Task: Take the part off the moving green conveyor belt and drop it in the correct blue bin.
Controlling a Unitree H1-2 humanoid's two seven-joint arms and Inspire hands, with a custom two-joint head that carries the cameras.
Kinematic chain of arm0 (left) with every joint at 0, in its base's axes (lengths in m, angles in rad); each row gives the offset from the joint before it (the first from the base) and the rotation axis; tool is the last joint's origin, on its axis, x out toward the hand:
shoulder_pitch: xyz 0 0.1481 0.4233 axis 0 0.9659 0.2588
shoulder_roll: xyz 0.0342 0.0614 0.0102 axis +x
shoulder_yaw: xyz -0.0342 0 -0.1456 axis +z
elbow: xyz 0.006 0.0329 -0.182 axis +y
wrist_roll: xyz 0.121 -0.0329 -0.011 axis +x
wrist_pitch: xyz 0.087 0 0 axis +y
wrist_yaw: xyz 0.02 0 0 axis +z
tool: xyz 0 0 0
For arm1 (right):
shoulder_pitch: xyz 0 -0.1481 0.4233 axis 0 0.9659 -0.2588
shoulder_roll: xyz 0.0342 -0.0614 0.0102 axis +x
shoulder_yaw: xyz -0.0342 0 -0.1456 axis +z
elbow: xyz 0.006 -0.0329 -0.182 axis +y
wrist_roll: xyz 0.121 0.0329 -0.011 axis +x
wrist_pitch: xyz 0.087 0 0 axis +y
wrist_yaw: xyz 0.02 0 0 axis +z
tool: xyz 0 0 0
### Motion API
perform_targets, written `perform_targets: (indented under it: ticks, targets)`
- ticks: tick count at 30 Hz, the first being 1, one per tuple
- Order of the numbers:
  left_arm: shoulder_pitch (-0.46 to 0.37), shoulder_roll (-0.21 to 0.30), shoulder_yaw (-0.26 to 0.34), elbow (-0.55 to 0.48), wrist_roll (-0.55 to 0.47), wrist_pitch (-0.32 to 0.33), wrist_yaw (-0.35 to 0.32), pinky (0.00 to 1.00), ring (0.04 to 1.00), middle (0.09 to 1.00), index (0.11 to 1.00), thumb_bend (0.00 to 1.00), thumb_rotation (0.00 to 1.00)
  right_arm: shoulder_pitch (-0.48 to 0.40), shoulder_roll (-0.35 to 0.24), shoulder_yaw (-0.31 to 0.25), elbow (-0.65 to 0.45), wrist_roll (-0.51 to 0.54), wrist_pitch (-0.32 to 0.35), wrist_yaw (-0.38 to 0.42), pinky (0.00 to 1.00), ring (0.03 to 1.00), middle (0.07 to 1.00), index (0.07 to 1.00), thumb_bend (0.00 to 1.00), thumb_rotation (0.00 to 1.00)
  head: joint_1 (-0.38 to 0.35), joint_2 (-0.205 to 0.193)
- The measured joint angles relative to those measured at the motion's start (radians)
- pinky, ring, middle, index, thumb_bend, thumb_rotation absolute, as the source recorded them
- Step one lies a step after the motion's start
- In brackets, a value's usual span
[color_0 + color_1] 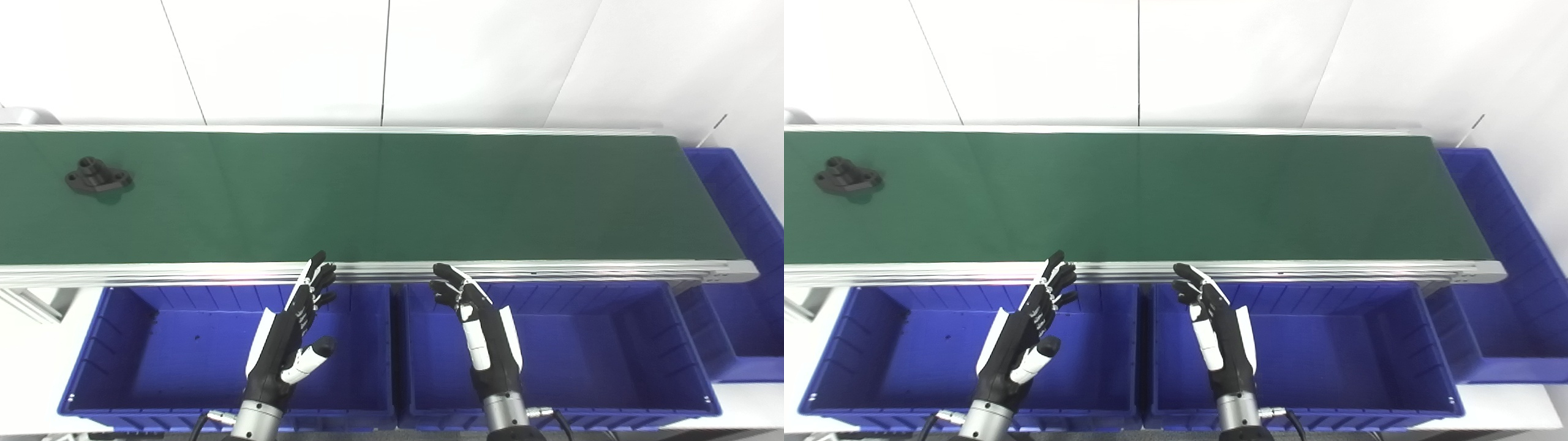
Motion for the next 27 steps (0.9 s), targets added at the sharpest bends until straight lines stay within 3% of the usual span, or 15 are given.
perform_targets:
  ticks: [27]
  targets:
    - [0.0,-0.003,0.0,0.008,0.0,-0.005,0.002,0.88,0.935,0.943,0.976,0.9,0.84,0.0,-0.003,0.002,0.0,0.012,-0.001,0.002,0.77,0.798,0.852,0.803,0.78,1.0,-0.006,0.0]
